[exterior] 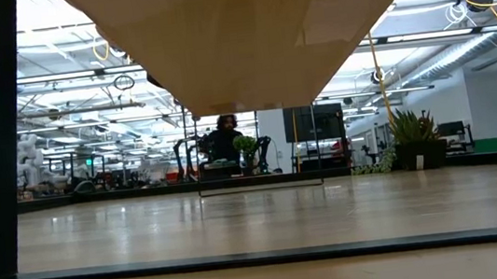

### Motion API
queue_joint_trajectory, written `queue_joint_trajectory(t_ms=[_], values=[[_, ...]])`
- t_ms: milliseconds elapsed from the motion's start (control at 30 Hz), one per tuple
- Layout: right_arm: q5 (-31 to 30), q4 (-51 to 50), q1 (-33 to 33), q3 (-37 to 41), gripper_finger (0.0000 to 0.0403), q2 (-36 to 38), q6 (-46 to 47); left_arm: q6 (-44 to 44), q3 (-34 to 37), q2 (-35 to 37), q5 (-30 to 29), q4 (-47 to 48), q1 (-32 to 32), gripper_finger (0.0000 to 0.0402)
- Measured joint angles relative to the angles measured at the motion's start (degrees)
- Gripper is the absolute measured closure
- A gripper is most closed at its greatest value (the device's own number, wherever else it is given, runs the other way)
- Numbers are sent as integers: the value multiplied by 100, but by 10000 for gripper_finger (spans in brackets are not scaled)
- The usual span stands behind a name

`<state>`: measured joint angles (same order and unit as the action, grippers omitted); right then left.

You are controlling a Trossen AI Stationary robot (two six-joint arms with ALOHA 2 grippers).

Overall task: Pick and place slides into the shelf
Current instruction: Put the pink slide on the shelf

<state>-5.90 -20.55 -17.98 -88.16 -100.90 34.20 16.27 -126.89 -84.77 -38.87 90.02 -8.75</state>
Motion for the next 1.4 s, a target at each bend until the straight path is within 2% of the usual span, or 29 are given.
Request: queue_joint_trajectory(t_ms=[300, 600, 1100, 1400], values=[[-6, 102, -9, 6, 403, -2, -17, 0, 0, 0, -15, 0, 0, 348], [8, 1329, -4, 866, 403, 10, 143, 7, 0, 0, -17, 0, 0, 348], [-475, 1230, 11, 904, 402, 38, -625, 32, 0, -1, -17, -1, -2, 348], [-478, 1608, 35, 916, 402, 41, -750, 42, 0, -2, -17, 0, 0, 348]])
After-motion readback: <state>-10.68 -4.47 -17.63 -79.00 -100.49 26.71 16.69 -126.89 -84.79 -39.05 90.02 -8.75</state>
